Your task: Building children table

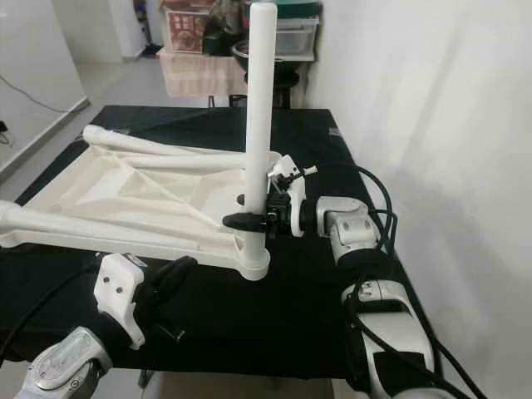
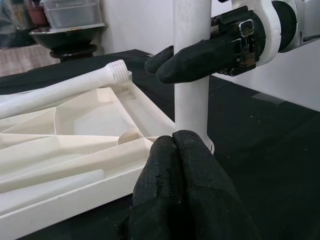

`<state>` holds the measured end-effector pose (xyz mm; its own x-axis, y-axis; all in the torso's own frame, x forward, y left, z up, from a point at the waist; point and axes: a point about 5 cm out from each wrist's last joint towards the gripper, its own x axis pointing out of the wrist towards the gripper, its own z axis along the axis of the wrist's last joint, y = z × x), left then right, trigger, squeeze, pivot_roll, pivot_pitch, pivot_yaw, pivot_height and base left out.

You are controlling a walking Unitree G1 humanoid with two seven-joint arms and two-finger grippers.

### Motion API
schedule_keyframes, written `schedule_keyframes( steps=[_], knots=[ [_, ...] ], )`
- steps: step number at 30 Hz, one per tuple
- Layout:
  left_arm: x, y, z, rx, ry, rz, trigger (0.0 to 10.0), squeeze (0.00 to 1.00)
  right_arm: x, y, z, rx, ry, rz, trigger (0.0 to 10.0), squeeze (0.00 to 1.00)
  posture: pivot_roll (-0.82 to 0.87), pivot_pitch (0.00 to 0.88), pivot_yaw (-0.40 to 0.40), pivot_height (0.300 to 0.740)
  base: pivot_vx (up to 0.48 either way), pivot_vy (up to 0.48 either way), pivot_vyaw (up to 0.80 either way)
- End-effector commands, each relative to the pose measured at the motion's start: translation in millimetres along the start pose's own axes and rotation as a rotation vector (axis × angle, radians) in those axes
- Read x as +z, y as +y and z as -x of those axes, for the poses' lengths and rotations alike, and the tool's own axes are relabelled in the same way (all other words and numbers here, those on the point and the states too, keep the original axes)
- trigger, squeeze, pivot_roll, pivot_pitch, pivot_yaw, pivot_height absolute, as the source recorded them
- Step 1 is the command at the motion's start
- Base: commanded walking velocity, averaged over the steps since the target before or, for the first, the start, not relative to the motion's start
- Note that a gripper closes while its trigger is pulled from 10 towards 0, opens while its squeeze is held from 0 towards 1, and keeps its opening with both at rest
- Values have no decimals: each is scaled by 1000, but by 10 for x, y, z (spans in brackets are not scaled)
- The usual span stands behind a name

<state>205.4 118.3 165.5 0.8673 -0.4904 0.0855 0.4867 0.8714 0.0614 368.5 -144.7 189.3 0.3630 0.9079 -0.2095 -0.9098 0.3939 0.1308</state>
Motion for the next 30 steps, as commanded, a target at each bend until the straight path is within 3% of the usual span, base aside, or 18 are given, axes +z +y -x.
schedule_keyframes(
  steps=[1, 3, 6, 11, 12, 13, 15, 17, 18, 19, 22, 25, 26, 27, 28, 30],
  knots=[
    [7, -19, 5, -1, -1, 4, 10000, 0, 42, -16, -41, -4, 0, 8, 0, 0, 62, 0, -47, 740, 0, 0, 0],
    [10, -23, 4, -1, -2, 5, 10000, 0, 33, -46, -19, -34, -1, 13, 0, 0, 59, 0, -46, 740, 0, 0, 0],
    [16, -29, 3, -1, -5, 6, 10000, 0, -53, -141, 111, -186, 14, 28, 0, 0, 53, 0, -47, 740, 0, 0, 0],
    [20, -27, 3, -1, -6, 6, 10000, 0, -125, -196, 199, -276, 24, 15, 0, 0, 41, 0, -48, 740, 0, 0, 0],
    [25, -16, 6, -1, -7, 6, 10000, 0, -248, -201, 291, -425, 15, -39, 0, 0, 26, 5, -45, 740, 0, 0, 0],
    [25, -16, 6, -1, -7, 6, 10000, 0, -248, -201, 291, -425, 15, -39, 0, 0, 26, 5, -45, 740, 0, 0, 0],
    [33, 19, 10, -1, -8, 3, 10000, 0, -464, -84, 509, -715, -1, -113, 0, 0, 7, 9, -30, 740, 0, 0, 0],
    [33, 19, 10, -1, -8, 3, 10000, 0, -464, -84, 509, -715, -1, -113, 0, 0, 7, 9, -30, 740, 0, 0, 0],
    [29, 50, 8, -2, -7, 2, 10000, 0, -563, -15, 698, -918, -7, -166, 0, 0, -14, 3, -11, 740, 0, 0, 0],
    [29, 50, 8, -2, -7, 2, 10000, 0, -563, -15, 698, -918, -7, -166, 0, 0, -14, 3, -11, 740, 0, 0, 0],
    [20, 70, -2, -5, -5, 3, 10000, 0, -549, -76, 810, -1092, -50, -164, 0, 0, -12, 0, -6, 740, 0, 0, 0],
    [15, 72, -7, -5, -3, 4, 10000, 0, -495, -130, 802, -1122, -76, -149, 0, 0, -6, 0, -7, 740, 0, 0, 0],
    [12, 73, -10, -5, -3, 4, 10000, 0, -437, -180, 804, -1159, -106, -136, 3216, 0, -6, 0, -7, 740, 0, 0, 0],
    [12, 73, -10, -5, -3, 4, 10000, 0, -437, -180, 804, -1159, -106, -136, 3216, 0, -6, 0, -7, 740, 0, 0, 0],
    [10, 73, -12, -3, -2, 3, 10000, 0, -367, -238, 803, -1186, -120, -111, 10000, 0, -4, 0, -7, 740, 0, 0, 0],
    [4, 70, -17, 0, -1, 3, 10000, 0, -239, -298, 857, -1259, -115, -45, 10000, 0, 7, 0, -14, 740, 0, 0, 0]
  ],
)
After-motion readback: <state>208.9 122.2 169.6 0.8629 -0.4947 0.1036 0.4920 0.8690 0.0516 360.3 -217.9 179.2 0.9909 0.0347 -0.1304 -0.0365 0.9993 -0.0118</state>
